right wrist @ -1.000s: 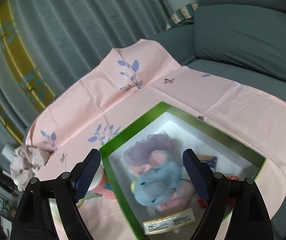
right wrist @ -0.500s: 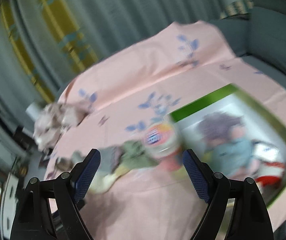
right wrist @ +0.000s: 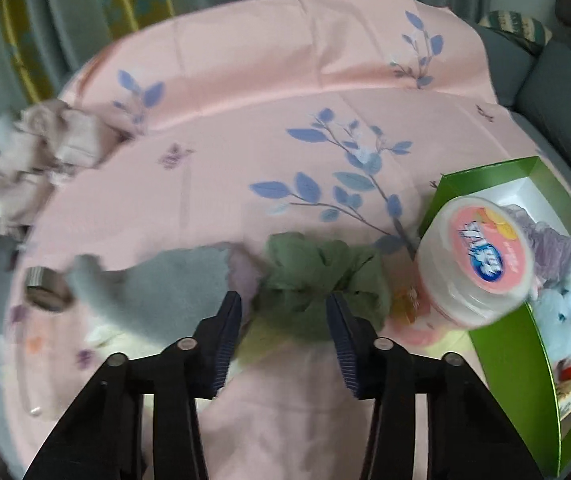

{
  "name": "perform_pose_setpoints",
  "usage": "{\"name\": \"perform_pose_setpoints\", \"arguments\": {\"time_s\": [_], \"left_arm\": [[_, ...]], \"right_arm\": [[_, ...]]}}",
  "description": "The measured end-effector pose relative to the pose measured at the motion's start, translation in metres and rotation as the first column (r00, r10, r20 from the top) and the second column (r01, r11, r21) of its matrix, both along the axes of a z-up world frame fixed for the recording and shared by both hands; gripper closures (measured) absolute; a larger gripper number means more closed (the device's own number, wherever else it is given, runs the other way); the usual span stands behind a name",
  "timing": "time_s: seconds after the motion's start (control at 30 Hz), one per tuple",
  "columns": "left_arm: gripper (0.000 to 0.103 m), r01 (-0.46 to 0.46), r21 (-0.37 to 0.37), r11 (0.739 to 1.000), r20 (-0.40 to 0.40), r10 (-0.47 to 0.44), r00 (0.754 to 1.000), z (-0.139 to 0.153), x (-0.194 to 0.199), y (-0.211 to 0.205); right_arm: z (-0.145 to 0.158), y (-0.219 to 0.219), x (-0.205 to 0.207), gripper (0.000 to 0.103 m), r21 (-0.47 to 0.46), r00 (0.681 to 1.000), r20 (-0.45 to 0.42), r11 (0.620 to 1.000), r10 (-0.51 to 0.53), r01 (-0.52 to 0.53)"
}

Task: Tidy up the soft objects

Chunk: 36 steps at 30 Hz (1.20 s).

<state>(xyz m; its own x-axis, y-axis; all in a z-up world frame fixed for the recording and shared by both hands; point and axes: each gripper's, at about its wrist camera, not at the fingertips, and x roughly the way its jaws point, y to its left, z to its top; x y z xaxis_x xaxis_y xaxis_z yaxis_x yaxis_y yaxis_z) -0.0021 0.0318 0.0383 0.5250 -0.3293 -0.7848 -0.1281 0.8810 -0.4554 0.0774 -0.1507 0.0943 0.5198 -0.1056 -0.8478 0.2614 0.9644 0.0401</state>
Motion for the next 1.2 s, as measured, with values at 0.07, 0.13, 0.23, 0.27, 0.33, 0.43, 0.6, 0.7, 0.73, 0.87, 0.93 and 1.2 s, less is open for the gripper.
{"name": "perform_pose_setpoints", "arguments": {"time_s": [0.07, 0.13, 0.23, 0.27, 0.33, 0.43, 0.6, 0.7, 0.73, 0.87, 0.93, 1.2], "left_arm": [[0.002, 0.011, 0.006, 1.0, -0.019, -0.011, 1.0, -0.003, 0.003, -0.003], [0.002, 0.014, 0.038, 0.999, -0.005, -0.014, 1.0, -0.002, 0.002, -0.007], [0.001, 0.049, 0.094, 0.994, -0.007, -0.049, 0.999, -0.003, 0.001, -0.017], [0.001, 0.058, 0.111, 0.992, -0.009, -0.058, 0.998, -0.004, 0.001, -0.019], [0.001, 0.056, 0.128, 0.99, -0.006, -0.056, 0.998, -0.005, 0.0, -0.021], [0.001, 0.045, 0.132, 0.99, -0.003, -0.045, 0.999, -0.006, 0.0, -0.022], [0.001, 0.009, 0.097, 0.995, 0.006, -0.009, 1.0, -0.007, 0.0, -0.017], [0.001, -0.045, 0.043, 0.998, 0.022, 0.044, 0.999, -0.007, -0.003, -0.009], [0.001, -0.047, 0.04, 0.998, 0.024, 0.046, 0.999, -0.006, -0.004, -0.009], [0.001, -0.004, 0.101, 0.995, 0.019, 0.003, 1.0, -0.004, -0.006, -0.015], [0.001, 0.026, 0.132, 0.991, 0.006, -0.027, 1.0, -0.003, -0.004, -0.019], [0.013, -0.015, -0.03, 0.999, -0.017, 0.015, 1.0, 0.004, -0.008, 0.01]], "right_arm": [[-0.011, -0.001, 0.006, 0.058, -0.004, 0.999, -0.035, 1.0, 0.006, -0.006], [-0.021, -0.002, 0.011, 0.059, -0.026, 0.998, -0.068, 1.0, 0.003, -0.005], [-0.025, 0.0, 0.015, 0.059, -0.117, 0.998, -0.055, 0.993, -0.009, 0.003], [-0.026, 0.0, 0.015, 0.061, -0.115, 0.998, -0.055, 0.993, 0.0, -0.006], [-0.03, -0.001, 0.017, 0.081, -0.09, 0.997, -0.069, 0.995, 0.024, -0.03], [-0.036, -0.005, 0.017, 0.092, -0.048, 0.996, -0.085, 0.998, 0.036, -0.04], [-0.015, -0.004, 0.002, 0.096, 0.003, 0.996, -0.007, 0.996, 0.087, -0.087], [0.01, -0.003, -0.019, 0.096, 0.08, 0.991, 0.056, 0.989, 0.119, -0.123], [0.015, -0.003, -0.022, 0.096, 0.092, 0.99, 0.068, 0.987, 0.127, -0.133], [0.038, 0.0, -0.05, 0.096, 0.152, 0.975, 0.102, 0.966, 0.195, -0.209], [0.04, 0.005, -0.059, 0.096, 0.175, 0.968, 0.091, 0.953, 0.235, -0.248], [0.006, 0.028, -0.07, 0.096, 0.226, 0.931, -0.067, 0.914, 0.359, -0.336]]}}
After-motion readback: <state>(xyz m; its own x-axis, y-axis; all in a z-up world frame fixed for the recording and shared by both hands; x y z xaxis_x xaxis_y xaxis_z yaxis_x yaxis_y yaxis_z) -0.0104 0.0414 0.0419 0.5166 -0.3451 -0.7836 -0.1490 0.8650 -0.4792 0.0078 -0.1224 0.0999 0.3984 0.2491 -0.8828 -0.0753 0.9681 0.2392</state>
